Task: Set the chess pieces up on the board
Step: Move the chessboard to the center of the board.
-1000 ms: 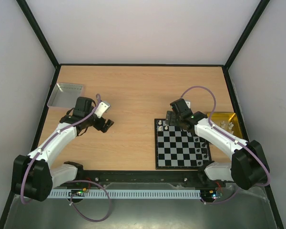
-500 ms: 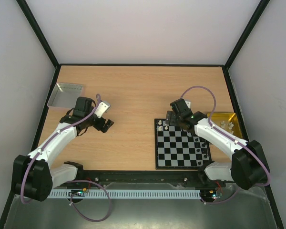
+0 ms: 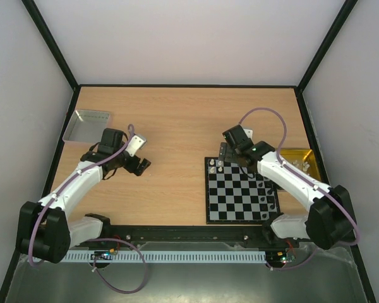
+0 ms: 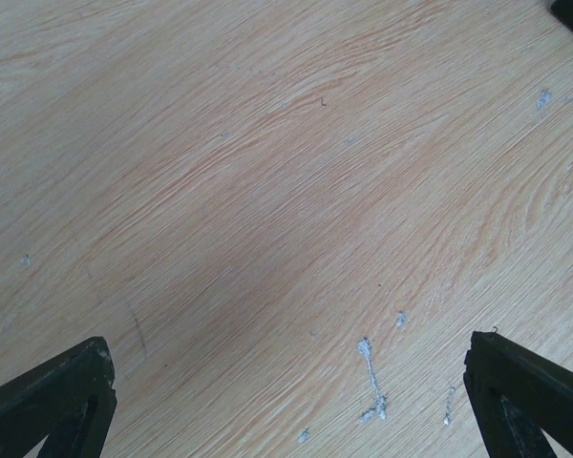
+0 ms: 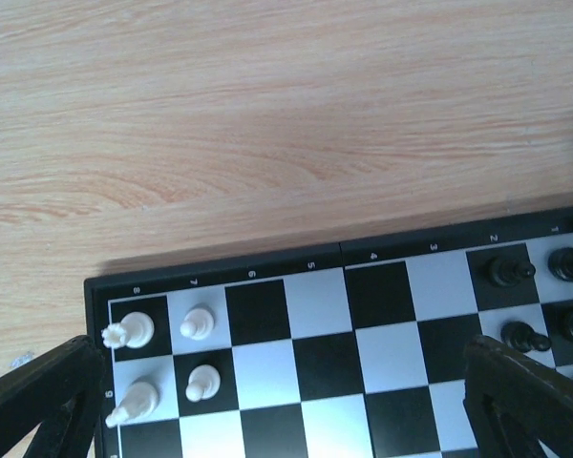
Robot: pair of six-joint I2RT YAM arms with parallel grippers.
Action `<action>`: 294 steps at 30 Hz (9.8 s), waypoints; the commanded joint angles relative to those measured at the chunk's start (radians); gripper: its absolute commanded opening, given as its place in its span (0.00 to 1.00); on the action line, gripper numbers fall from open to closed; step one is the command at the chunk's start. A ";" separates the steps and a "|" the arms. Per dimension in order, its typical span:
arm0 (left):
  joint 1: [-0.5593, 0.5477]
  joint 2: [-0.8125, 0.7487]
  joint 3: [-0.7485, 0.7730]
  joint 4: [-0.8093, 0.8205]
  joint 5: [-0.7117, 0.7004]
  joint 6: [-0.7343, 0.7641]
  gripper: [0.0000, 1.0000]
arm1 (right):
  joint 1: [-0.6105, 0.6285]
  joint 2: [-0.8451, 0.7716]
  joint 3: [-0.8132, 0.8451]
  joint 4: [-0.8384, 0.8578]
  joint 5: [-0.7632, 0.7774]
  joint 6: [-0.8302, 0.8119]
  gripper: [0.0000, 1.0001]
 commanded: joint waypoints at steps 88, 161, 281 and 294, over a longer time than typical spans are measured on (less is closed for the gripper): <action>-0.380 0.668 0.662 -0.232 -0.016 0.054 0.34 | -0.690 -0.374 -0.058 -0.493 -0.029 0.392 0.04; -0.439 0.779 0.753 -0.295 -0.027 0.028 0.40 | -0.985 -0.088 -0.538 0.021 -0.400 0.285 0.02; -0.284 0.932 0.713 -0.348 0.241 0.053 0.13 | -0.520 0.101 -0.427 0.286 -0.601 0.516 0.02; -0.152 0.932 0.709 -0.356 0.218 0.077 0.14 | -0.343 0.291 -0.280 0.395 -0.584 0.615 0.02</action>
